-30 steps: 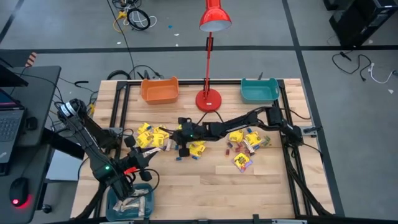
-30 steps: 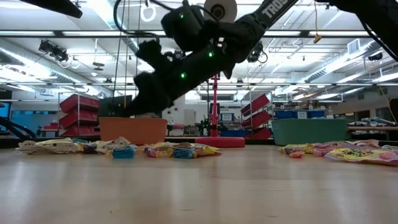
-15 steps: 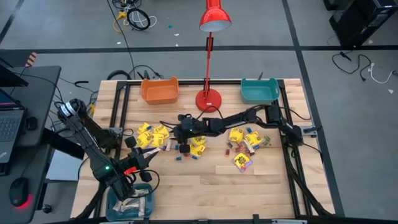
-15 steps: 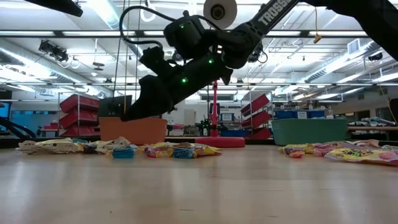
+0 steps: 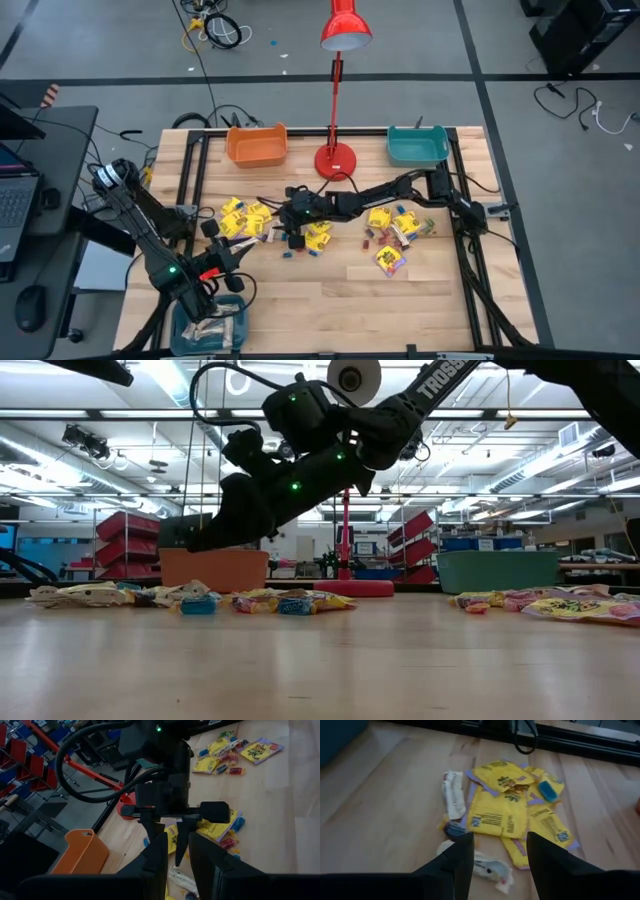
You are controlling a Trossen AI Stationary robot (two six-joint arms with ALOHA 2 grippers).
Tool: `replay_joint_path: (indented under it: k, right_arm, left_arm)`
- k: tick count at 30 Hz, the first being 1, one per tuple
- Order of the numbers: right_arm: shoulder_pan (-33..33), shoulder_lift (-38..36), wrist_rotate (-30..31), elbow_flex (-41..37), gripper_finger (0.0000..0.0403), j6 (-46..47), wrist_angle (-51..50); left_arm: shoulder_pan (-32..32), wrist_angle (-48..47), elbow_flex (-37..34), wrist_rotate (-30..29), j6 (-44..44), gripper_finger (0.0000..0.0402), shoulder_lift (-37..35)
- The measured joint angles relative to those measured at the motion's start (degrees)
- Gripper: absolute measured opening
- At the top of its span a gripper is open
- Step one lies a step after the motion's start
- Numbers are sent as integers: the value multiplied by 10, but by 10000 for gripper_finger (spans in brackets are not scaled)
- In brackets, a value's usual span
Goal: Sort candy
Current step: Put the white candy into the blue bin
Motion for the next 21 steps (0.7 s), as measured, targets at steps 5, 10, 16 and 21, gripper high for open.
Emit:
replay_joint_path:
  k: [5, 10, 16, 21]
  right_arm:
    - [3, 0, 20, -22, 167, 41, 25]
    - [6, 0, 37, -28, 166, 57, 33]
    - [10, 39, 48, -28, 166, 41, 102]
    - [10, 38, 62, -27, 166, 39, 101]
  left_arm:
    - [0, 1, 0, 0, 0, 80, 0]
    - [0, 3, 0, 0, 0, 80, 0]
    - [0, 8, 0, 0, 0, 80, 0]
    - [0, 11, 0, 0, 2, 80, 0]
